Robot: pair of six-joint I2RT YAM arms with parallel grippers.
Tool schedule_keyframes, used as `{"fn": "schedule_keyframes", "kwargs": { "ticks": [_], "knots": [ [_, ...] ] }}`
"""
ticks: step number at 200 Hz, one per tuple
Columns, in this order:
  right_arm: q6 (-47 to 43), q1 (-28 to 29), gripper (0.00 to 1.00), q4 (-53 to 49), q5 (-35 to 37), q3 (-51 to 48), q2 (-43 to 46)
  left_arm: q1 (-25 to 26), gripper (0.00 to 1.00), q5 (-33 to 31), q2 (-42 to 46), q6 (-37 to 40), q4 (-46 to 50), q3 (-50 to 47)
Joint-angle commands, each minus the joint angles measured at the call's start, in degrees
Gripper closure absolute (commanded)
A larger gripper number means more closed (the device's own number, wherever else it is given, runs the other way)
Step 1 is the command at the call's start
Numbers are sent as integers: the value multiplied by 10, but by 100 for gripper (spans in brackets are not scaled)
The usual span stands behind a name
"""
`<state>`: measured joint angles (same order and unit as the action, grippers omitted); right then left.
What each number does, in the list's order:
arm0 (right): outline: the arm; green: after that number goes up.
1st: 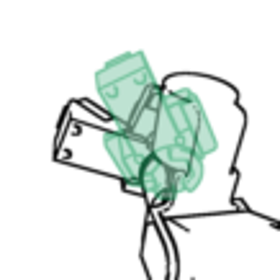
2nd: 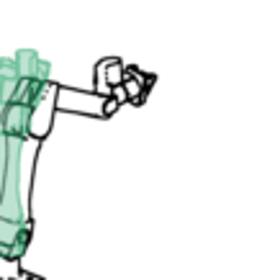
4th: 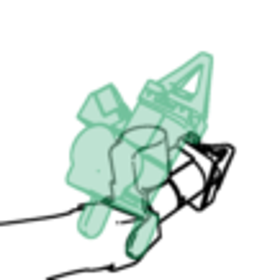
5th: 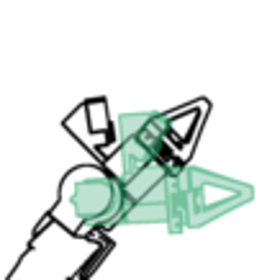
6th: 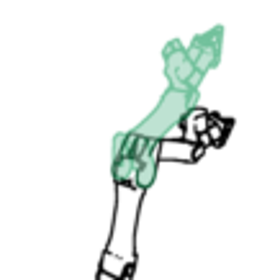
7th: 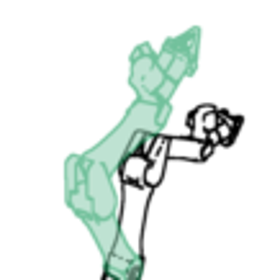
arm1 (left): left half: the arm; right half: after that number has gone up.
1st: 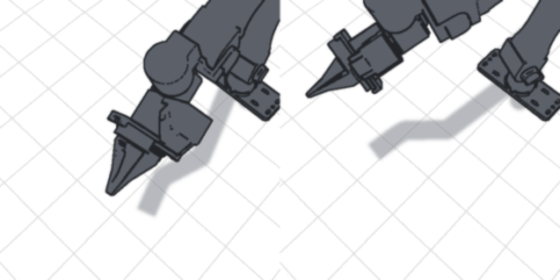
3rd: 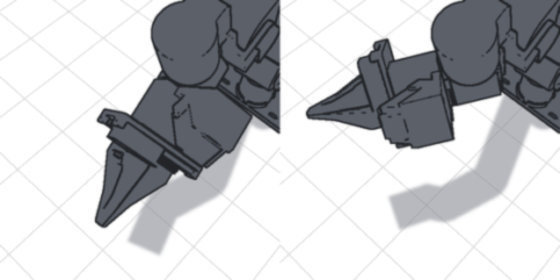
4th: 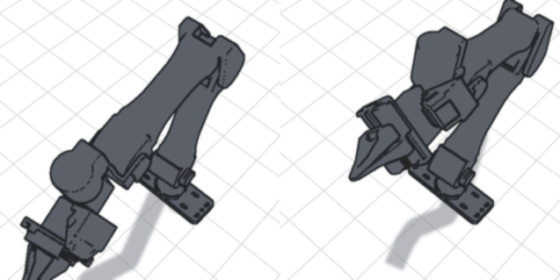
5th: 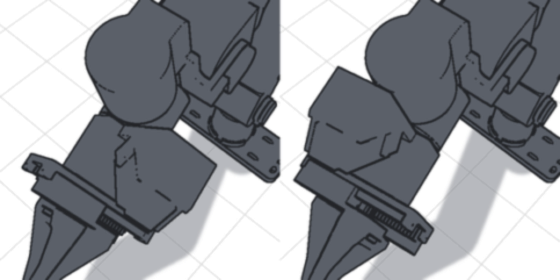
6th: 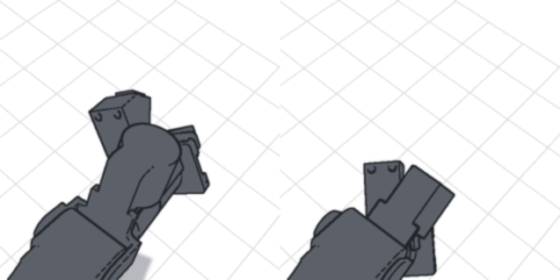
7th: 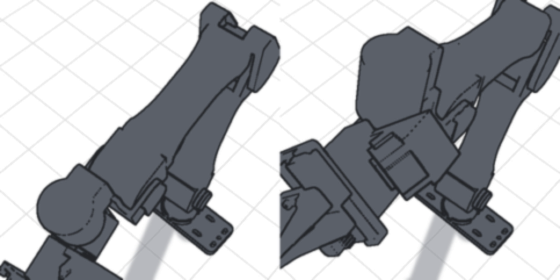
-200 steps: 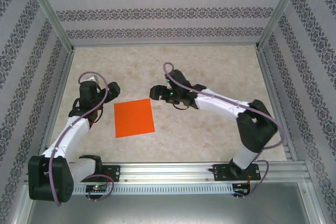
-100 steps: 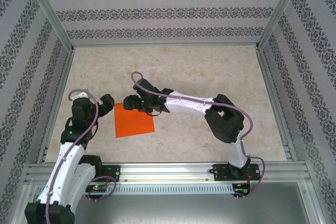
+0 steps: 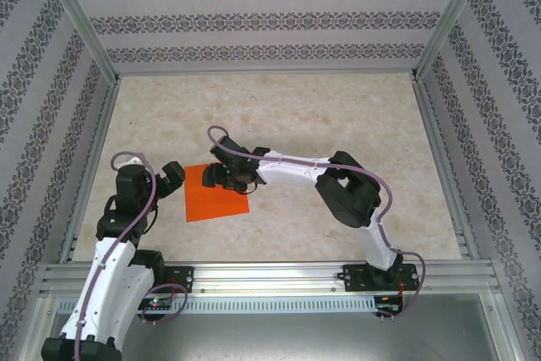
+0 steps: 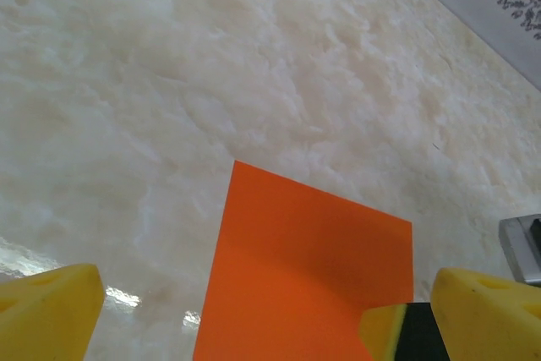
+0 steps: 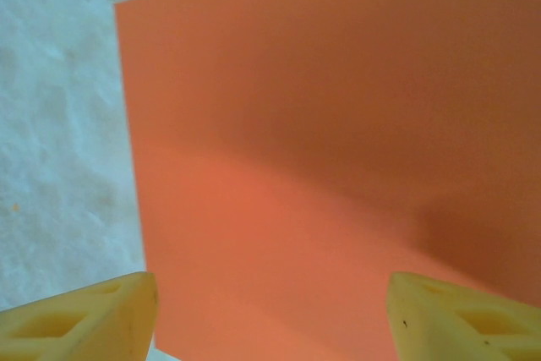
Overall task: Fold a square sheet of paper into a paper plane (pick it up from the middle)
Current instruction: Move the square sheet of paper to the center of the table.
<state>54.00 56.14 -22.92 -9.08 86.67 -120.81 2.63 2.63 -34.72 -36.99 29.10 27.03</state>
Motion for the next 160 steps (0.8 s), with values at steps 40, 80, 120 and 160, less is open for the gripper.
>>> {"fn": "schedule_keyframes", "kwargs": {
  "ticks": [40,80,120,160],
  "knots": [
    [-6,-32,29,-2,17,-112,25,-7,0,116,-56,0,-31,4],
    [-28,-78,29,12,16,-212,87,1,0,157,-96,5,-62,3],
    [-52,-119,28,-14,30,-298,161,39,0,167,-166,17,-77,22],
    [-30,-130,28,-3,43,-336,206,137,0,135,-248,14,-102,53]
  ]
}}
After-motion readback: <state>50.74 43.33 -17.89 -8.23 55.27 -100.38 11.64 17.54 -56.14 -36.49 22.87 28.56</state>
